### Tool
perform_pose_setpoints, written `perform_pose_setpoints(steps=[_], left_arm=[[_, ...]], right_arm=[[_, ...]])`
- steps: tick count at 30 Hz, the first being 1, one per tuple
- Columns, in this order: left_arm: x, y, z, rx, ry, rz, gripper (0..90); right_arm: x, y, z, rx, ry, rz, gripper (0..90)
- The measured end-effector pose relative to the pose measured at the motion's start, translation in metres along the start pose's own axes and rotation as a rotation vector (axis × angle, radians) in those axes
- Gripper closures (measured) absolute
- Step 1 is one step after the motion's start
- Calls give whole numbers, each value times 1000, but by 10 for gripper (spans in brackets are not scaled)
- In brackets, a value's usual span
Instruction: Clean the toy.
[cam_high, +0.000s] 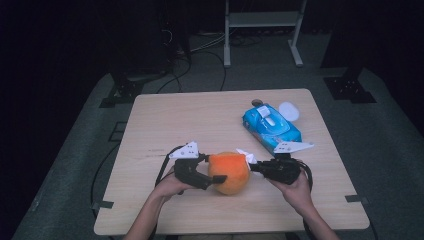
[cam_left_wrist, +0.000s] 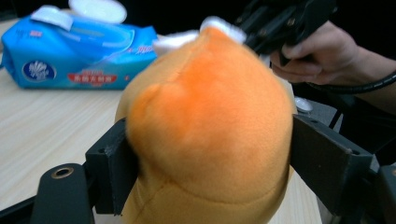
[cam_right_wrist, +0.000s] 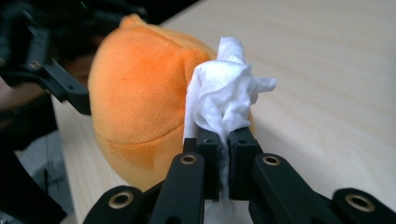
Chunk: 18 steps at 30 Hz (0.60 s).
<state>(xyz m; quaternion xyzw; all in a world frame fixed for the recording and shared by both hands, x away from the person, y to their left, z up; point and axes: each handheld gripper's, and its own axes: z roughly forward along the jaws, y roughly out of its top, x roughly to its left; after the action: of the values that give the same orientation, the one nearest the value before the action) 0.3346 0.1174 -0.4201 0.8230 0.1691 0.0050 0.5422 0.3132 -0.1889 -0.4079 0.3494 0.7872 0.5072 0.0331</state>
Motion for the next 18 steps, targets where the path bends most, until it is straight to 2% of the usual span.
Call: perform_pose_setpoints(steps=[1,2,5,8,10,11,13,14,15,18], left_arm=[[1,-4,3,12,10,-1,214],[2,-5,3,-4,10,-13,223],[2,-3,4,-5,36,-27,232],[-1,-3,11,-10,53,-24,237],[-6,-1,17,-23,66,-33,240],[-8,-1,19,-21,70,-29,239],[-11,1,22,-7,76,-1,219],[-11,1,21,-4,77,7,219],[-12,0,21,-2,80,12,224],[-13,-1,22,0,76,17,235]], right_arm=[[-2,-3,5,22,-6,8,851],[-4,-5,8,26,-8,13,851],[-1,-1,4,2,-17,0,851],[13,6,0,-26,-10,-55,851],[23,8,2,-33,39,-82,851],[30,9,5,-22,45,-112,851],[40,9,10,-2,12,-172,851],[40,10,10,0,4,-179,850],[37,10,8,-6,0,-175,851],[25,10,1,-15,-63,-161,851]])
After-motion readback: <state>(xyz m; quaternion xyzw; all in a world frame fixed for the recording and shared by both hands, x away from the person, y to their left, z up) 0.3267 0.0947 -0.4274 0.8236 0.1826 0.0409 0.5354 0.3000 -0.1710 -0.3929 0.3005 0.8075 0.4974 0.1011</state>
